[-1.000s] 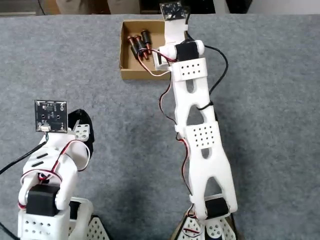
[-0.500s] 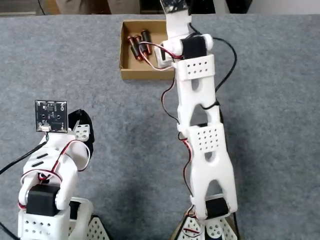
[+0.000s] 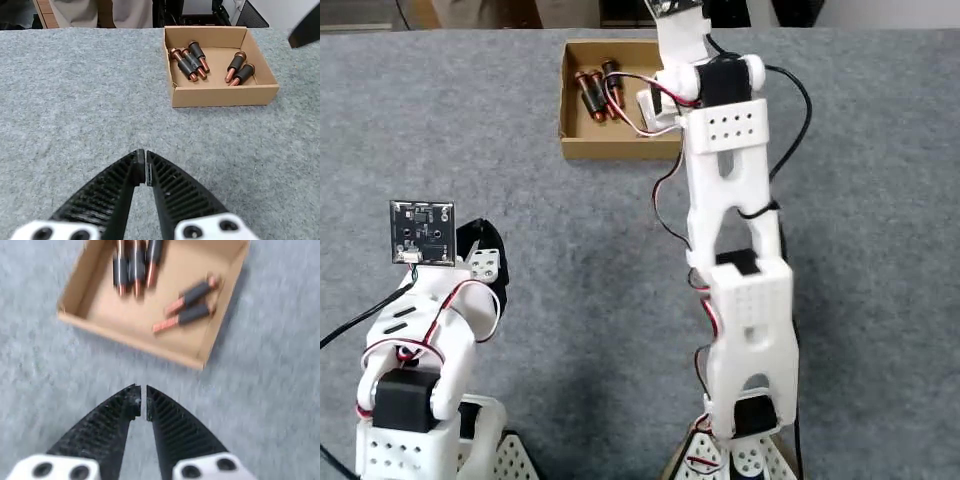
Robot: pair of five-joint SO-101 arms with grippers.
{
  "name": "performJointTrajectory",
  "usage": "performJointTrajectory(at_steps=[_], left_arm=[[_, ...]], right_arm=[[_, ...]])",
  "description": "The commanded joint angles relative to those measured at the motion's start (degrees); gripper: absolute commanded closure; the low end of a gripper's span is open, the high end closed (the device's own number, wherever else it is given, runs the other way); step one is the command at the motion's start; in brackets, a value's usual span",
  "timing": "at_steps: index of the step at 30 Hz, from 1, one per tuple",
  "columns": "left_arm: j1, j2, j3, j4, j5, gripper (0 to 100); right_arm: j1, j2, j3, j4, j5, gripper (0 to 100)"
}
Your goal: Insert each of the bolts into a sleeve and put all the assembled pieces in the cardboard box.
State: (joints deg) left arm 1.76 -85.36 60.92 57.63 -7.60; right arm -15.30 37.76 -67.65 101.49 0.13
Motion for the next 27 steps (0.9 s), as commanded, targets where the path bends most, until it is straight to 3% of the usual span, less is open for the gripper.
performJointTrajectory(at_steps=[1,9,18,27], left_arm=[[-0.8,-0.4,-0.3,-1.2,0.0,98],[-0.7,-0.4,0.0,-1.2,0.0,98],[-0.9,-0.4,9.4,-1.3,-0.1,98],[-0.9,-0.4,18.1,-1.3,-0.1,98]], right_arm=[[0.9,-14.3,20.4,1.0,0.4,99.7],[3.0,-34.0,56.5,-8.1,0.8,99.7],[3.0,-62.2,104.3,-38.2,4.1,99.7],[3.1,-78.4,124.3,-43.3,1.6,99.7]])
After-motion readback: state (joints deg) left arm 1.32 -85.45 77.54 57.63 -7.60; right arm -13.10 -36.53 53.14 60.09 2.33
